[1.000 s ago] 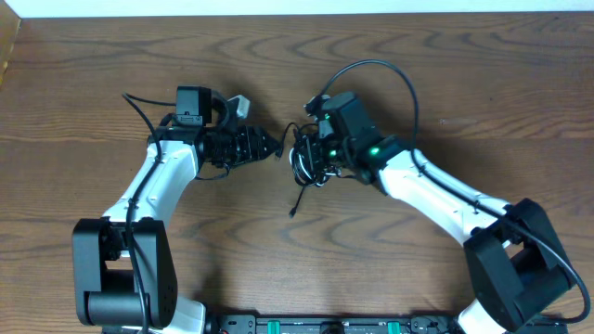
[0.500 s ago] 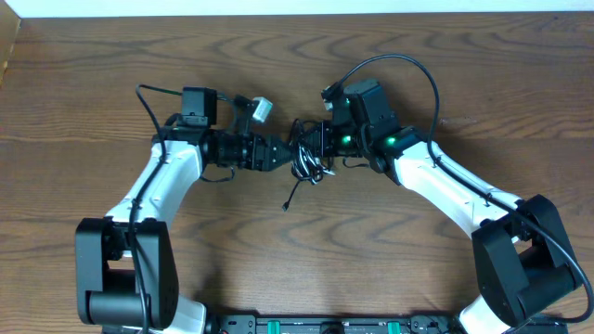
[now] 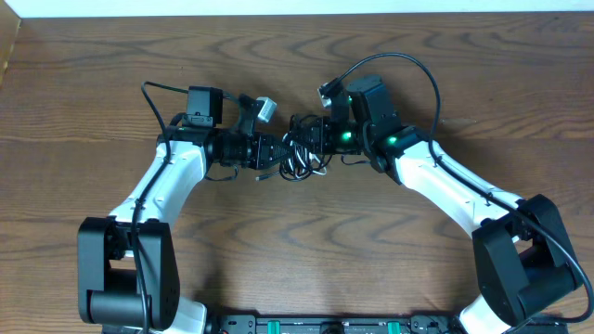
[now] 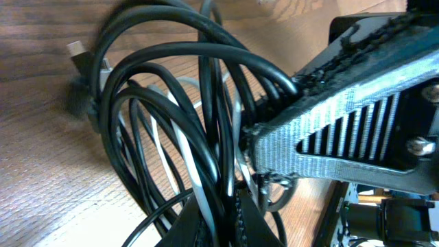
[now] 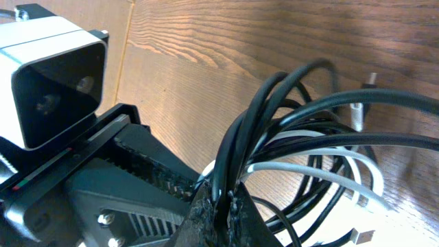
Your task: Untangle cables
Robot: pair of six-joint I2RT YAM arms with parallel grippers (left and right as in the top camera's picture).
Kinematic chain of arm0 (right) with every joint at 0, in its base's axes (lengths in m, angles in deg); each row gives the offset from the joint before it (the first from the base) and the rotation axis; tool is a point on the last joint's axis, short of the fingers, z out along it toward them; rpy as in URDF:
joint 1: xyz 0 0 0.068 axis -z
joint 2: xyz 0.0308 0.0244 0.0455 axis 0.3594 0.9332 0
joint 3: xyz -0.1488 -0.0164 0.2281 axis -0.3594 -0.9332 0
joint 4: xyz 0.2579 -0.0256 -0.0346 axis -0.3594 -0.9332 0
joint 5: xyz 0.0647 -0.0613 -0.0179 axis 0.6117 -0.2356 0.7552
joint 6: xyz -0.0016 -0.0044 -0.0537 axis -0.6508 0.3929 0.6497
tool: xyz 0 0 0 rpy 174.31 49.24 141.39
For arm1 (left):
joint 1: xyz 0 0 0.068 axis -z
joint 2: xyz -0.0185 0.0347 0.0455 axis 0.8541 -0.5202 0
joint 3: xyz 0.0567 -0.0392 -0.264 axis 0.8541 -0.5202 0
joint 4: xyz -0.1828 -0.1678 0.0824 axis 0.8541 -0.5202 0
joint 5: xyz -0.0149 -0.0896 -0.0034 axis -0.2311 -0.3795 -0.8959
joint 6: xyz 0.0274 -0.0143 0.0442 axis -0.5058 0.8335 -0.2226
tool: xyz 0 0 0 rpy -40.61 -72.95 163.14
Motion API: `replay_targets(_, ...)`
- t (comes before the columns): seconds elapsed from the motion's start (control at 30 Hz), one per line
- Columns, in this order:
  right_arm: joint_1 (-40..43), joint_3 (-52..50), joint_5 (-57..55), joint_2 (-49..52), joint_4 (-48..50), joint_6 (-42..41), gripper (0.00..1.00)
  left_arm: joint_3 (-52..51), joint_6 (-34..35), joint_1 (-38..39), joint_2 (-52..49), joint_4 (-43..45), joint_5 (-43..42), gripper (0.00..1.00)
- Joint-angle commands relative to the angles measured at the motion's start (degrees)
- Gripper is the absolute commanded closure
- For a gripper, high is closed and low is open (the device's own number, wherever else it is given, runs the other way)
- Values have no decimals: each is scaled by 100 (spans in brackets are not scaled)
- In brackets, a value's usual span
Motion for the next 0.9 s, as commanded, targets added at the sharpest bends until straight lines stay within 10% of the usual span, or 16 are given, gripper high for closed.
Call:
replay_targets(0.0, 162, 81, 522, -59, 46, -87, 99, -39, 170, -4, -9, 15, 398, 92)
replay_targets(0.4, 1196, 79, 2013, -59, -57, 376, 99, -39, 1899, -42, -9, 9, 2885, 92)
replay_targets(0.87, 2461, 76, 1952, -59, -1534, 1091, 99, -39, 2675, -437, -9, -332, 3840, 92)
